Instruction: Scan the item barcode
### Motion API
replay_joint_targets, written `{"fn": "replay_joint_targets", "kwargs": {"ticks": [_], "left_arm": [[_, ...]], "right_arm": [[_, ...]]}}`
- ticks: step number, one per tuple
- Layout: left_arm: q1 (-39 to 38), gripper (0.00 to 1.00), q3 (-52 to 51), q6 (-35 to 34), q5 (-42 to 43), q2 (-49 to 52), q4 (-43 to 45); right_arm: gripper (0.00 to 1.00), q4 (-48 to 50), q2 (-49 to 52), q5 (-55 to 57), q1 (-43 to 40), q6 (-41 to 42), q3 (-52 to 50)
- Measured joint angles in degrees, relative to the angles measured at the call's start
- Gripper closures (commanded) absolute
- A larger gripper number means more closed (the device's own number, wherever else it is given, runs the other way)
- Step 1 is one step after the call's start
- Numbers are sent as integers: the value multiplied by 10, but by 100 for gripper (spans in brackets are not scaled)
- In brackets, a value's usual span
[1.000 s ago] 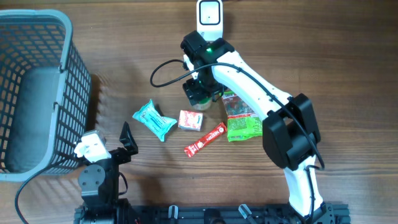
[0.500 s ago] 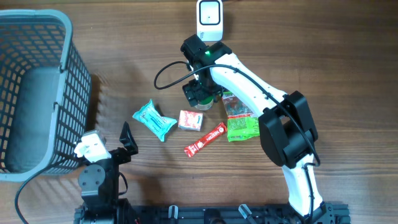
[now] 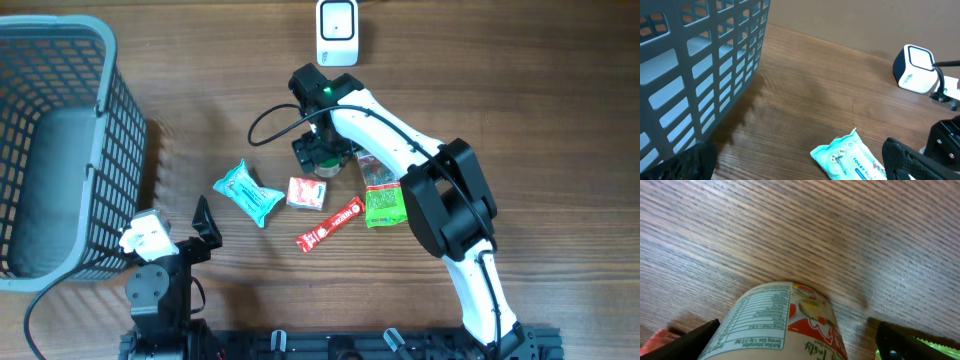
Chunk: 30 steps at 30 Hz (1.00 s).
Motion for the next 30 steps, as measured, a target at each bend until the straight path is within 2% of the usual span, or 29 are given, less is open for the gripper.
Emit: {"fn": "replay_joint_targets", "kwargs": {"ticks": [2, 3, 4, 8, 13, 18, 19, 20, 25, 30], "left_arm": [[0, 0, 0, 0, 0, 0, 0], [0, 0, 0, 0, 0, 0, 0], [0, 0, 0, 0, 0, 0, 0], [0, 0, 0, 0, 0, 0, 0], [0, 0, 0, 0, 0, 0, 0], [0, 0, 0, 0, 0, 0, 0], [0, 0, 0, 0, 0, 0, 0], [0, 0, 0, 0, 0, 0, 0], [0, 0, 0, 0, 0, 0, 0], [0, 0, 0, 0, 0, 0, 0]], "right_arm": [[25, 5, 0, -7, 0, 7, 0], [36, 8, 0, -11, 0, 6, 1], [39, 9, 0, -15, 0, 8, 1], [39, 5, 0, -19, 0, 10, 4], [38, -117, 14, -72, -1, 15, 63], [33, -283, 17, -120, -6, 132, 223], [42, -300, 17, -139, -11, 163, 241], [46, -306, 17, -184, -23, 204, 252], [46, -318, 17, -348, -59, 261, 253], [46, -318, 17, -403, -63, 270, 253]]}}
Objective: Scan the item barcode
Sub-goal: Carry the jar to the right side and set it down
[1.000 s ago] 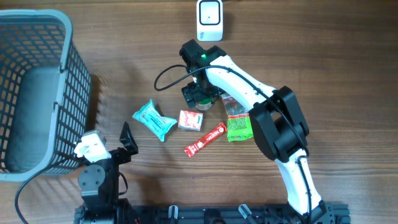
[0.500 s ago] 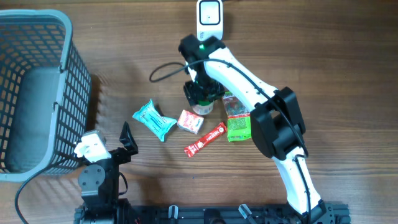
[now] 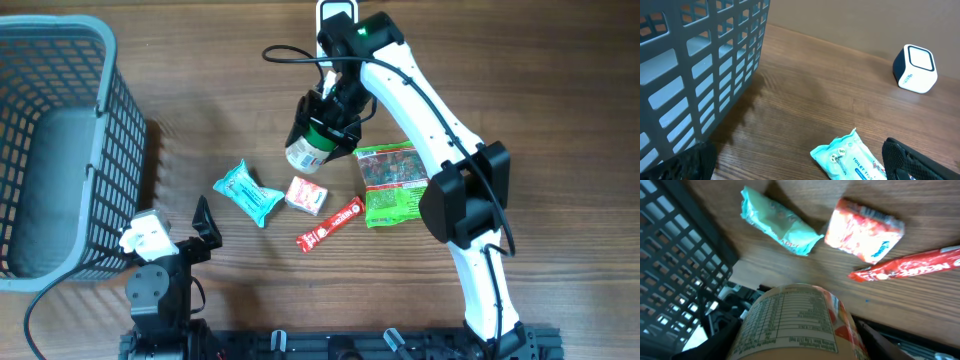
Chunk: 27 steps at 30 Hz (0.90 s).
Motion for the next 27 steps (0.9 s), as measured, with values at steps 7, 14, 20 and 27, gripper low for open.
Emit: {"fn": "replay_joint_targets", "kwargs": {"ticks": [7, 14, 20, 27], "left_arm": [[0, 0, 0, 0, 0, 0, 0], [0, 0, 0, 0, 0, 0, 0], [0, 0, 0, 0, 0, 0, 0], [0, 0, 0, 0, 0, 0, 0]], "right_arm": [[53, 0, -12, -6, 5, -20, 0], [52, 157, -138, 179, 5, -9, 5], [52, 377, -130, 475, 5, -6, -4], [52, 592, -25, 615, 2, -65, -7]]}}
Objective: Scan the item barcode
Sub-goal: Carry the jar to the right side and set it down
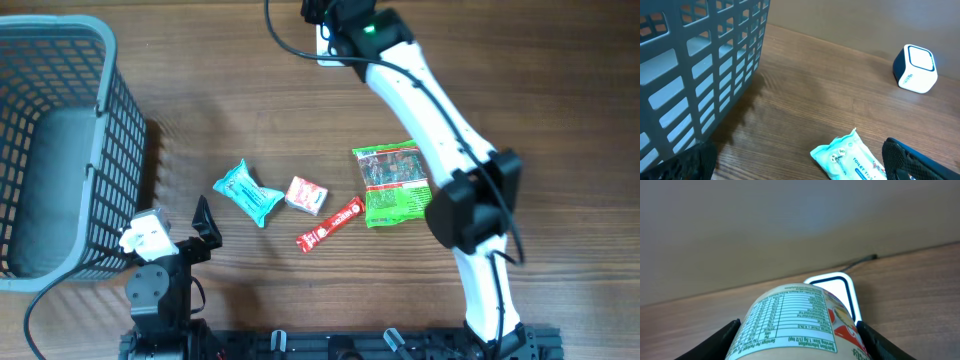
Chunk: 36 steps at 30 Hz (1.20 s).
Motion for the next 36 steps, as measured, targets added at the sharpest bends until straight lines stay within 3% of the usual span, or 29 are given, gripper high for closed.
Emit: {"fn": "replay_joint_targets", "kwargs": {"ticks": [5, 8, 14, 17, 22, 27, 30, 36], "left_arm": [[0, 0, 0, 0, 0, 0, 0], [0, 0, 0, 0, 0, 0, 0], [0, 0, 0, 0, 0, 0, 0], [0, 0, 0, 0, 0, 0, 0], [0, 0, 0, 0, 0, 0, 0], [0, 0, 0, 0, 0, 0, 0], [0, 0, 0, 0, 0, 0, 0], [0, 0, 0, 0, 0, 0, 0]], "right_arm": [[52, 200, 118, 50, -1, -76, -8], [48, 293, 153, 60, -1, -129, -9], [51, 355, 163, 63, -7, -165, -11], [43, 349, 163, 64, -18, -191, -11], [42, 306, 162, 123, -25, -271, -11], [48, 227, 125, 245, -33, -400, -11], [46, 147, 92, 346, -82, -470, -10], [45, -109, 86, 351, -266, -399, -8]]}}
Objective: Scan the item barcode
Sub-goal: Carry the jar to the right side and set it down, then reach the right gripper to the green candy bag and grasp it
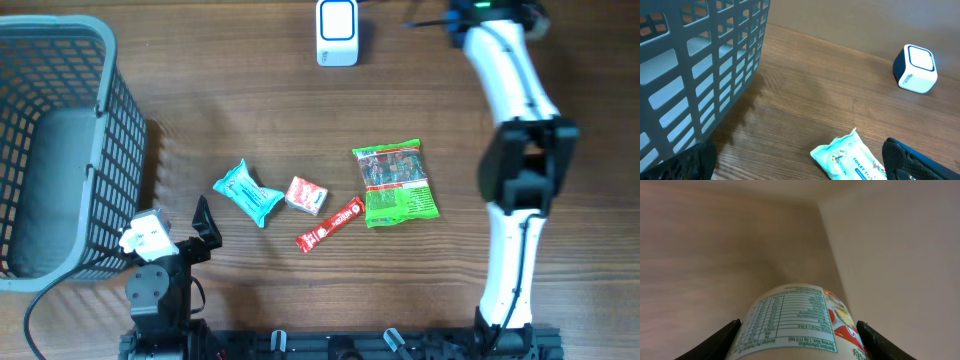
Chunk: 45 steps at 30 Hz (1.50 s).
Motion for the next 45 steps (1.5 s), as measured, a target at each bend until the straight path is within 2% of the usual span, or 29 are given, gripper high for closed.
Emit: {"fn": "replay_joint_targets", "kwargs": {"ticks": [4, 10, 12, 13, 17, 20, 23, 28, 31, 35, 37, 39, 42, 45], "left_arm": [[0, 0, 0, 0, 0, 0, 0], [0, 0, 0, 0, 0, 0, 0], [0, 0, 0, 0, 0, 0, 0], [0, 0, 0, 0, 0, 0, 0], [0, 0, 0, 0, 0, 0, 0], [0, 0, 0, 0, 0, 0, 0], [0, 0, 0, 0, 0, 0, 0], [0, 0, 0, 0, 0, 0, 0], [0, 0, 0, 0, 0, 0, 0], [0, 0, 0, 0, 0, 0, 0], [0, 0, 0, 0, 0, 0, 0], [0, 0, 0, 0, 0, 0, 0], [0, 0, 0, 0, 0, 0, 0], [0, 0, 0, 0, 0, 0, 0]], "right_arm": [[42, -109, 0, -122, -135, 86, 0], [36, -158, 0, -377, -287, 131, 0], [20, -159, 1, -410, -335, 130, -11], [1, -156, 1, -420, -357, 130, -22], [0, -154, 3, -511, -432, 130, -43], [0, -151, 1, -590, -443, 138, -41], [0, -151, -26, -677, -432, 177, -36], [0, -194, -177, -795, -389, 225, -19], [0, -218, -256, -742, -346, 254, -1], [0, -349, -263, -691, -283, 269, -5], [0, -387, -262, -683, -225, 250, -7], [0, -433, -262, -682, -121, 219, -15], [0, -439, -262, -681, -16, 206, -43], [0, -426, -261, -653, 99, 211, -127]]}}
